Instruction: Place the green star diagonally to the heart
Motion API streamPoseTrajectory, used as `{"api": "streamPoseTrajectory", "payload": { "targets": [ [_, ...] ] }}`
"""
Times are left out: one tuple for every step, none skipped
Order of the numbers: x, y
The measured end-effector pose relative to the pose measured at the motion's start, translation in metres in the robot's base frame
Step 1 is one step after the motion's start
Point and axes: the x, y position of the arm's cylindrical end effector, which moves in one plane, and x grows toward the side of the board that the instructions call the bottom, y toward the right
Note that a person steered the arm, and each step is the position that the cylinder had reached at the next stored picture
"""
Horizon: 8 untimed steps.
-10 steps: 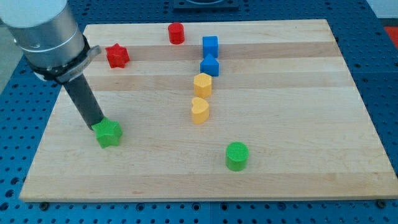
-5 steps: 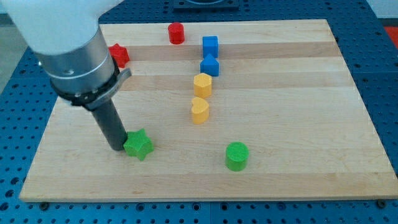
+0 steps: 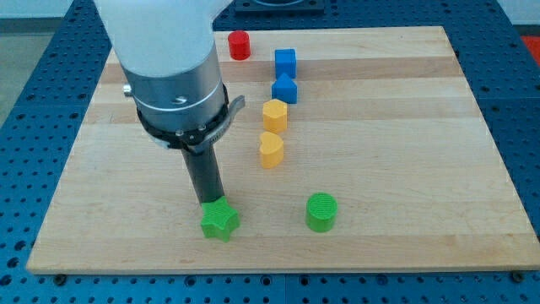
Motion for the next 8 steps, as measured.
{"api": "streamPoseTrajectory", "payload": {
  "targets": [
    [-0.003,-0.001],
    [-0.046,-0.002],
    [-0.019,-0.023],
    [0.031,-0.06],
    [0.062,-0.041],
    [0.065,-0.003],
    [0.063,0.005],
    [0.057,0.005]
  ]
}}
